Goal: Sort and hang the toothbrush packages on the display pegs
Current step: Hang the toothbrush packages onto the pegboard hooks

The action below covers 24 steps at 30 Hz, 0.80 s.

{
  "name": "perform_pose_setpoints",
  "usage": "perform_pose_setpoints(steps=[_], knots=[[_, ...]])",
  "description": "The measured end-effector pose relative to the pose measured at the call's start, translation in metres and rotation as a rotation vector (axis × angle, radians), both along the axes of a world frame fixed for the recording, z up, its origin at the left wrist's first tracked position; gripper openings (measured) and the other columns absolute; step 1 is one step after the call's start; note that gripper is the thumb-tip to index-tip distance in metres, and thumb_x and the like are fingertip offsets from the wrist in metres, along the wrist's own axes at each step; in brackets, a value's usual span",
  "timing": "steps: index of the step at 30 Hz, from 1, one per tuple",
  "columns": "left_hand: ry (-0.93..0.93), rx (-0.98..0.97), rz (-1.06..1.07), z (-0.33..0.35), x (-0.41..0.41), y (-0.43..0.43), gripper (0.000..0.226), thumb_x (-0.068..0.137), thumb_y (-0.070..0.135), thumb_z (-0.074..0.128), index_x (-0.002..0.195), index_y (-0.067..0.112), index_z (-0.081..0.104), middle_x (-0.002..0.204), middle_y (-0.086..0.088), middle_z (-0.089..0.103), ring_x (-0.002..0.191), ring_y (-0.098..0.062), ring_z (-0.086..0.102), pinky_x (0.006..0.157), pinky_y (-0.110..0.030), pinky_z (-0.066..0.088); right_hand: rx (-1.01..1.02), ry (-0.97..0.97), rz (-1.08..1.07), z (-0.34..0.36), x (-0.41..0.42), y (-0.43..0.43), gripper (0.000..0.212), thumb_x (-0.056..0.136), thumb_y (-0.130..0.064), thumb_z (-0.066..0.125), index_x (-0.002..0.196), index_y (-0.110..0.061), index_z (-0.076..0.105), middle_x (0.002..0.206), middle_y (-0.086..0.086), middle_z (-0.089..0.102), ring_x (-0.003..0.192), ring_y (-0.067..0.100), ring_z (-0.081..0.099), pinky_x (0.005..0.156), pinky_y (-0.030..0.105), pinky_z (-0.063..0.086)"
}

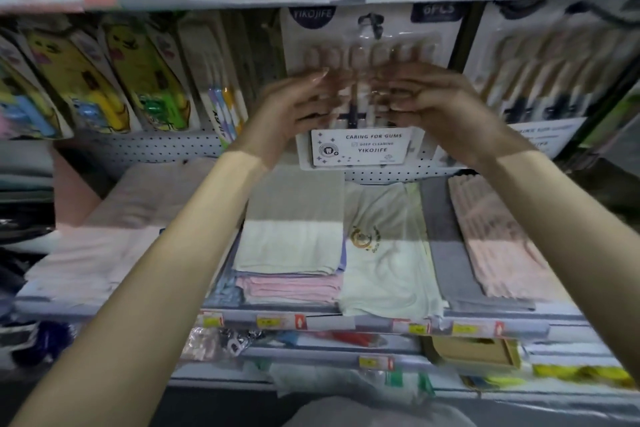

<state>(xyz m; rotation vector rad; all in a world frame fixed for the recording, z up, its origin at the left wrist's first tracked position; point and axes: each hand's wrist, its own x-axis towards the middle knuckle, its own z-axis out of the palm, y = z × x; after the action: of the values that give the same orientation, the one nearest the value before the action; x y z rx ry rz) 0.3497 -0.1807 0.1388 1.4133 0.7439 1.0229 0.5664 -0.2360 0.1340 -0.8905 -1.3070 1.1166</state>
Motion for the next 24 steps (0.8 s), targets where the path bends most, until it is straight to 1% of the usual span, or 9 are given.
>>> perform_pose_setpoints(steps=[1, 4, 7, 8, 11, 16, 19, 22, 24], knots=[[0.008, 0.001, 0.001, 0.001, 0.0, 0.003, 0.031, 0.09, 0.026, 0.058, 0.113, 0.007, 0.065, 0.109, -0.011, 0.071, 0.1, -0.025, 0.068, 0.092, -0.038, 0.053, 0.004, -0.003, -0.014, 0.001, 0.0, 0.002, 0.039, 0.08, 0.013, 0.053, 0.107, -0.011, 0.068, 0.11, 0.004, 0.073, 0.105, 0.024, 0.067, 0.084, 0.031, 0.054], [0.011, -0.014, 0.011, 0.004, 0.005, 0.009, 0.019, 0.093, 0.025, 0.056, 0.096, 0.014, 0.071, 0.095, -0.002, 0.075, 0.091, -0.017, 0.07, 0.091, -0.035, 0.051, 0.001, -0.031, -0.065, 0.0, 0.0, 0.007, 0.039, 0.077, 0.011, 0.057, 0.102, -0.015, 0.072, 0.104, 0.001, 0.075, 0.104, 0.021, 0.068, 0.084, 0.029, 0.054], [-0.02, -0.048, 0.001, 0.005, 0.007, 0.013, 0.025, 0.093, 0.024, 0.054, 0.082, 0.018, 0.076, 0.09, 0.0, 0.075, 0.085, -0.014, 0.07, 0.087, -0.032, 0.051, -0.009, -0.06, -0.097, 0.002, 0.0, 0.014, 0.039, 0.076, 0.01, 0.057, 0.106, -0.012, 0.071, 0.106, 0.004, 0.074, 0.105, 0.022, 0.068, 0.088, 0.029, 0.053], [-0.022, -0.054, -0.004, 0.004, 0.007, 0.014, 0.026, 0.093, 0.024, 0.053, 0.082, 0.017, 0.076, 0.09, 0.001, 0.075, 0.084, -0.013, 0.07, 0.087, -0.032, 0.051, -0.01, -0.06, -0.096, 0.002, 0.0, 0.015, 0.04, 0.074, 0.007, 0.058, 0.108, -0.01, 0.071, 0.108, 0.006, 0.074, 0.106, 0.023, 0.068, 0.089, 0.03, 0.053], [-0.029, -0.072, -0.039, 0.007, 0.005, 0.018, 0.021, 0.094, 0.024, 0.052, 0.096, 0.013, 0.069, 0.092, 0.001, 0.075, 0.086, -0.014, 0.069, 0.089, -0.032, 0.051, -0.025, -0.032, -0.109, 0.002, -0.002, 0.017, 0.045, 0.07, 0.002, 0.056, 0.112, -0.008, 0.069, 0.112, 0.01, 0.072, 0.107, 0.026, 0.067, 0.093, 0.034, 0.052], [-0.017, -0.081, -0.073, 0.008, 0.003, 0.027, 0.025, 0.095, 0.025, 0.052, 0.106, 0.01, 0.068, 0.105, -0.004, 0.073, 0.091, -0.016, 0.069, 0.092, -0.035, 0.05, -0.054, 0.004, -0.108, 0.005, -0.003, 0.017, 0.045, 0.068, 0.003, 0.051, 0.107, -0.007, 0.071, 0.105, 0.008, 0.074, 0.102, 0.025, 0.069, 0.09, 0.034, 0.052], [-0.02, -0.042, -0.056, 0.002, 0.002, 0.02, 0.024, 0.094, 0.021, 0.054, 0.11, 0.009, 0.067, 0.102, -0.005, 0.073, 0.092, -0.018, 0.069, 0.09, -0.036, 0.051, -0.039, -0.017, -0.096, 0.004, -0.003, 0.013, 0.039, 0.073, 0.005, 0.055, 0.102, -0.013, 0.073, 0.105, 0.003, 0.075, 0.104, 0.022, 0.069, 0.091, 0.032, 0.053], [-0.049, -0.003, 0.006, -0.004, 0.0, 0.008, 0.028, 0.089, 0.017, 0.063, 0.113, 0.003, 0.065, 0.104, -0.012, 0.071, 0.095, -0.027, 0.07, 0.089, -0.039, 0.055, -0.017, -0.058, -0.056, 0.003, -0.003, 0.006, 0.039, 0.08, 0.009, 0.056, 0.112, -0.009, 0.069, 0.115, 0.005, 0.072, 0.111, 0.024, 0.066, 0.102, 0.041, 0.048], [-0.023, 0.005, 0.035, -0.007, 0.0, 0.002, 0.026, 0.083, 0.021, 0.068, 0.106, 0.009, 0.067, 0.104, -0.011, 0.072, 0.097, -0.028, 0.07, 0.089, -0.041, 0.055, -0.003, -0.069, -0.048, 0.002, 0.0, 0.001, 0.041, 0.077, 0.005, 0.06, 0.116, -0.007, 0.065, 0.121, 0.009, 0.068, 0.114, 0.026, 0.064, 0.105, 0.046, 0.045]])
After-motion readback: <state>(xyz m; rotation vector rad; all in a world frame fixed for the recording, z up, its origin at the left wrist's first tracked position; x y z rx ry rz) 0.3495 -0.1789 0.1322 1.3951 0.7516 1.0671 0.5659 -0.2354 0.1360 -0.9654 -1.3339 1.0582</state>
